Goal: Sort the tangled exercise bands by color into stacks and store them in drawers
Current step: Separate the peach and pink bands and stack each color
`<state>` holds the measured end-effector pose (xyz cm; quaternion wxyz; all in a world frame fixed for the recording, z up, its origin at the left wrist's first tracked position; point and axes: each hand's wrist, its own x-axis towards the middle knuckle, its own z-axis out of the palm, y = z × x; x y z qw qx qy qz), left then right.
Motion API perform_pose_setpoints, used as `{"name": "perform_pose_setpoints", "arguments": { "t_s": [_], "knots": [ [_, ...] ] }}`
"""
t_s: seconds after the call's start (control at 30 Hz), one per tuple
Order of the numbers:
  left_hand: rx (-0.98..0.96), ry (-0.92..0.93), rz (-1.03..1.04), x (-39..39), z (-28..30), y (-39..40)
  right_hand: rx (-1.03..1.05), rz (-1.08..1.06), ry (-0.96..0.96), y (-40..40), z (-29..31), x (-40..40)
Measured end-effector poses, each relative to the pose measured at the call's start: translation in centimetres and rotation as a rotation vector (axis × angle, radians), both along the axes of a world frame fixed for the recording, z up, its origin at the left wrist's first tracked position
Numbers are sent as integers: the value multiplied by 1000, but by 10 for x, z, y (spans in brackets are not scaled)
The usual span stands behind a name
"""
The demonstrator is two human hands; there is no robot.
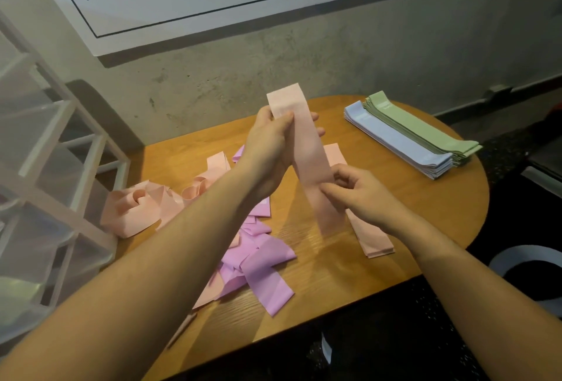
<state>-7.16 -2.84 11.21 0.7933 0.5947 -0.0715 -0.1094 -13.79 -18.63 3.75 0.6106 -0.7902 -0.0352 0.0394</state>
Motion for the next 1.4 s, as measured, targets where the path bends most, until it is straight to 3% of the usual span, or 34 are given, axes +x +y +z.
{"name": "perform_pose_setpoints", "arguments": {
  "t_s": [0.17, 0.37, 0.6, 0.8, 0.93, 1.1, 1.2, 1.4],
  "knots": [
    [-28, 79, 33, 22, -9, -18, -61, -158, -42, -18, -14, -3],
    [131, 124, 128, 48, -31, -47, -40, -328, -21, -41, -30, -7],
    [347, 126, 84, 68, -60, -76, -55, -303, 132, -63, -53, -10],
    [438, 180, 76, 89, -97, -87, -135, -291, 152, -67, -78, -9],
    [587, 173, 81, 99, -123, -91, -365, -217, 62, -71, -93, -14],
    [738, 130, 22, 104, -137, -95, -683, -140, -308, -84, -112, -17],
    [781, 62, 26, 108, -138, -97, -749, -181, -414, -89, -121, -16],
    [766, 11, 58, 119, -143, -97, -795, -145, -300, -89, -119, -15]
  ]
}}
